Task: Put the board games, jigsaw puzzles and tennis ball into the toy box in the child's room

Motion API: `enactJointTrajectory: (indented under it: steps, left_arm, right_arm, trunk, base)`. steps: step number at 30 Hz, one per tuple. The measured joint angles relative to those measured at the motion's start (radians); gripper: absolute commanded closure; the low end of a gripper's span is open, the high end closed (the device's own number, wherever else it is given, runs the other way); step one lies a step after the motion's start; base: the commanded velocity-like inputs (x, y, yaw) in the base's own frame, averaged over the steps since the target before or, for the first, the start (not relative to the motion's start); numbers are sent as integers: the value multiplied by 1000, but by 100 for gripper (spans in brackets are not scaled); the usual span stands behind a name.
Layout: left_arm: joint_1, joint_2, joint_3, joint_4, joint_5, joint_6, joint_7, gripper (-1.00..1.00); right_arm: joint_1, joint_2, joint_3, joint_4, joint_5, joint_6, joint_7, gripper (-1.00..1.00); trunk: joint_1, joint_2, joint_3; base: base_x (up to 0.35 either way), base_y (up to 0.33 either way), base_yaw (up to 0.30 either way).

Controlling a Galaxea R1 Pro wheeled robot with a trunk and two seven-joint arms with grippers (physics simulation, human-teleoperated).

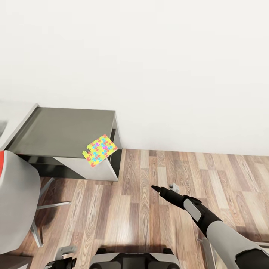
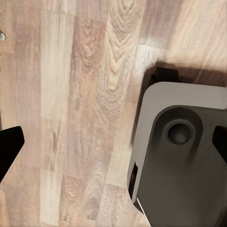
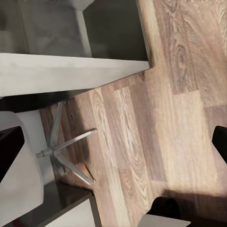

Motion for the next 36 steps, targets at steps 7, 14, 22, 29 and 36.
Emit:
enactJointTrajectory:
  steps: [7,14,22,29,36]
  left_arm:
    - [-16,3,26,-26,-2,102,-85,-100]
    - [-22,90,139,-211,-3,302,-491,-100]
    - [-22,212,250,-276,-3,357,-1046,-100]
    - [-22,224,261,-287,-2,355,-1059,-100]
    - [-22,225,263,-300,-2,349,-1048,-100]
  right_arm:
    - [8,-23,0,8,-2,-1,-10,-100]
    - [32,-44,3,9,-2,-1,-11,-100]
    - [93,-82,-2,-2,-5,0,7,-100]
    - [100,-87,-4,-4,-8,0,12,-100]
    - [104,-92,-5,-3,-7,0,12,-100]
  trunk:
    - [0,0,12]
    - [0,0,23]
    - [0,0,37]
    - [0,0,48]
    - [0,0,60]
  base:
    - [0,0,0]
    - [0,0,0]
    - [0,0,0]
    - [0,0,0]
    - [0,0,0]
